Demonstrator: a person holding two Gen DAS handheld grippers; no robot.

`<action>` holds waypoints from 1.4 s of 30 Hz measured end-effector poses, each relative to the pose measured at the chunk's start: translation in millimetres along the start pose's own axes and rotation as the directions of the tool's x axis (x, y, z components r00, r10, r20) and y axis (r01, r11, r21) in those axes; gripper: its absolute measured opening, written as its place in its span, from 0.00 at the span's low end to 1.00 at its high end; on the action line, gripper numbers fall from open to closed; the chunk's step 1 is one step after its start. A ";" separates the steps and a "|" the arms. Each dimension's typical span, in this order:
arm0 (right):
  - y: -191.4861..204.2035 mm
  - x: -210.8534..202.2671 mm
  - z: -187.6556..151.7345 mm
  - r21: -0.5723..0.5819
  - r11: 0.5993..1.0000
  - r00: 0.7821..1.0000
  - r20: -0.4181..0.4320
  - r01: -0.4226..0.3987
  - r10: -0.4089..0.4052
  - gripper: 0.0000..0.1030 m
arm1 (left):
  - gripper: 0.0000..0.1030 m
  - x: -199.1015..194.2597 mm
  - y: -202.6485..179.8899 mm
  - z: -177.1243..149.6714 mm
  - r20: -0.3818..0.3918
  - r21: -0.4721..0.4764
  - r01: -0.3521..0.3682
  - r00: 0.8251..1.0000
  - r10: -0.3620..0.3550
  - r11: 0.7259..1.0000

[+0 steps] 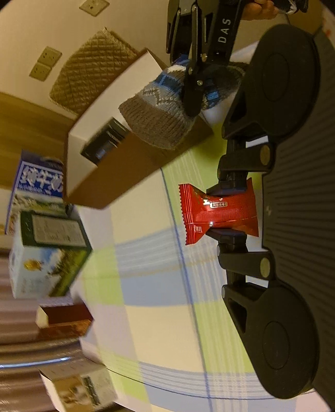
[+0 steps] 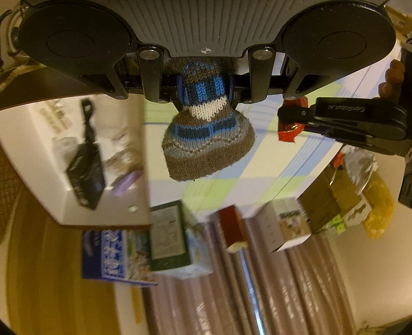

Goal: Organize objects
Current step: 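Carry red packet with left tool while right tool carries sock over brown box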

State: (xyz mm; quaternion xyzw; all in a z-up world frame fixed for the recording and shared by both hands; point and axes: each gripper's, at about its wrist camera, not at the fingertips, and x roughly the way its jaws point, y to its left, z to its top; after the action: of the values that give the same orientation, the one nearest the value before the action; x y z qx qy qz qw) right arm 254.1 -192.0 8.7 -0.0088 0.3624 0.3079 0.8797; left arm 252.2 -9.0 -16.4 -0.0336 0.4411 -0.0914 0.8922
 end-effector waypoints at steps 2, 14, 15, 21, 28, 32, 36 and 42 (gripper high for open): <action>-14.2 -8.1 4.5 0.013 1.000 1.000 0.016 0.020 -0.020 0.27 | 0.20 1.3 -11.6 7.4 0.012 0.017 0.011 1.000 -0.011 1.000; -96.2 -39.0 35.6 0.066 0.992 0.989 0.092 0.111 -0.117 0.27 | 0.20 25.7 -86.5 54.4 0.058 0.095 0.076 0.995 -0.082 0.993; -101.5 -39.3 38.2 0.067 0.991 0.988 0.096 0.117 -0.123 0.27 | 0.20 29.3 -92.4 58.6 0.060 0.098 0.080 0.994 -0.087 0.992; -134.7 -35.4 50.7 0.080 0.986 0.983 0.102 0.146 -0.154 0.27 | 0.20 51.2 -123.1 81.3 0.063 0.120 0.088 0.993 -0.096 0.989; -165.1 -19.0 63.6 0.095 0.981 0.980 0.088 0.170 -0.179 0.27 | 0.20 79.4 -143.5 104.9 0.051 0.119 0.080 0.995 -0.087 0.990; -180.5 -6.2 68.8 0.098 0.979 0.980 0.072 0.177 -0.185 0.27 | 0.20 97.6 -150.2 116.0 0.036 0.120 0.066 0.997 -0.071 0.991; -195.3 9.3 71.6 0.105 0.977 0.981 0.047 0.183 -0.189 0.27 | 0.20 117.3 -152.3 126.0 0.013 0.107 0.056 0.998 -0.058 0.993; -212.5 30.5 76.2 0.114 0.975 0.981 0.016 0.192 -0.195 0.27 | 0.20 147.6 -148.9 138.9 -0.022 0.087 0.027 0.999 -0.025 0.996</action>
State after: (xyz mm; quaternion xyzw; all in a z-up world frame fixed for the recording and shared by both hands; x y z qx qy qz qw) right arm 435.4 -329.7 1.2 0.0095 0.3644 0.2000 0.9094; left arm 430.2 -186.4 -26.2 0.0008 0.4453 -0.1224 0.8870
